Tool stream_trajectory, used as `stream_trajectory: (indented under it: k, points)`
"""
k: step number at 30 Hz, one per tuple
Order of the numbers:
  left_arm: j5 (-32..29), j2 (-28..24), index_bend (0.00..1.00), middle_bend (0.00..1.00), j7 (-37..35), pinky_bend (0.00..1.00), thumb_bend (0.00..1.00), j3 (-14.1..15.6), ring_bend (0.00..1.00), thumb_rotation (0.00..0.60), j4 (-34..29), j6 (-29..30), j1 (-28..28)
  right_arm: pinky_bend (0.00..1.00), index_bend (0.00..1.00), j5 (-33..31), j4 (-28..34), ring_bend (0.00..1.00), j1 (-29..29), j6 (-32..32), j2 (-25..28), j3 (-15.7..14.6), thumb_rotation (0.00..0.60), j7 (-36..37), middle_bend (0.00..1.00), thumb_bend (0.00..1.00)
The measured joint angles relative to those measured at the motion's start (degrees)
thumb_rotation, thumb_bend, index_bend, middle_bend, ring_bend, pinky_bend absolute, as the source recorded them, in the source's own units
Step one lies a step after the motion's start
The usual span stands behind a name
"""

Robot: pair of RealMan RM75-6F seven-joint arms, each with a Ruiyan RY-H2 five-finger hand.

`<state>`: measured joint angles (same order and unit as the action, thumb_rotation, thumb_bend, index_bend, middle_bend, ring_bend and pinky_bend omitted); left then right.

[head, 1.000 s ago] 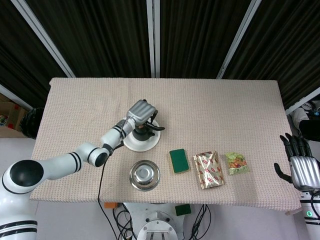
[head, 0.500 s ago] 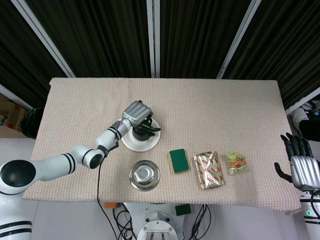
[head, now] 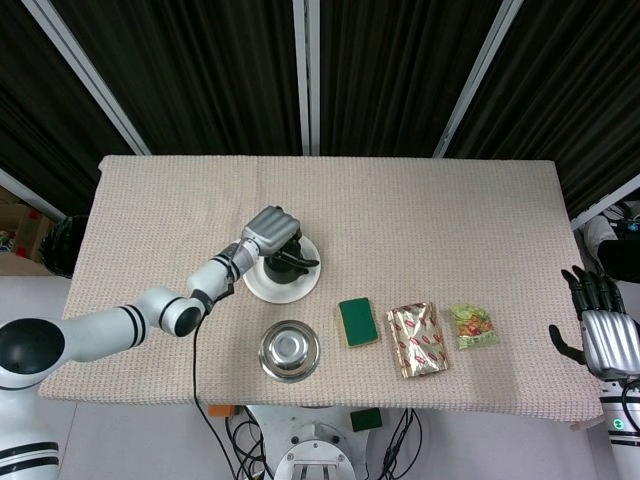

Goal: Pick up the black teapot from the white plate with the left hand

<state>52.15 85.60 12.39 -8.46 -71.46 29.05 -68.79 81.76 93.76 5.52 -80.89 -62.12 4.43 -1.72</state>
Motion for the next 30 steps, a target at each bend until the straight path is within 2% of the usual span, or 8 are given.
stream_trajectory:
  k: [15,20,25,30]
  points:
    - [-2.8,-2.9,0.82,1.0,-0.8,0.27,0.0,1.4,0.86,0.07,-1.8,-1.8,-1.0,0.0,0.0,-0.5,0.0,0.0,0.1,0.4,0.2,0.1,0.6,0.5,0.0,0.33]
    - [-2.9,-4.3,0.83,1.0,-1.4,0.27,0.0,1.4,0.87,0.0,-3.5,-1.3,-0.8,0.0,0.0,-0.5,0.0,0.0,0.2,0.6,0.1,0.1,0.6,0.5,0.0,0.33]
    - [-3.1,-5.5,0.83,1.0,-1.9,0.28,0.0,1.6,0.89,0.0,-4.5,-0.8,-0.7,0.0,0.0,-0.5,0.0,0.0,0.2,0.6,0.0,0.1,0.6,0.5,0.0,0.33]
    - [-2.8,-5.9,0.89,1.0,-1.8,0.28,0.0,1.7,0.94,0.0,-5.0,0.9,-0.4,0.0,0.0,-0.8,-0.1,0.0,0.2,0.7,-0.1,0.2,0.6,0.7,0.0,0.33]
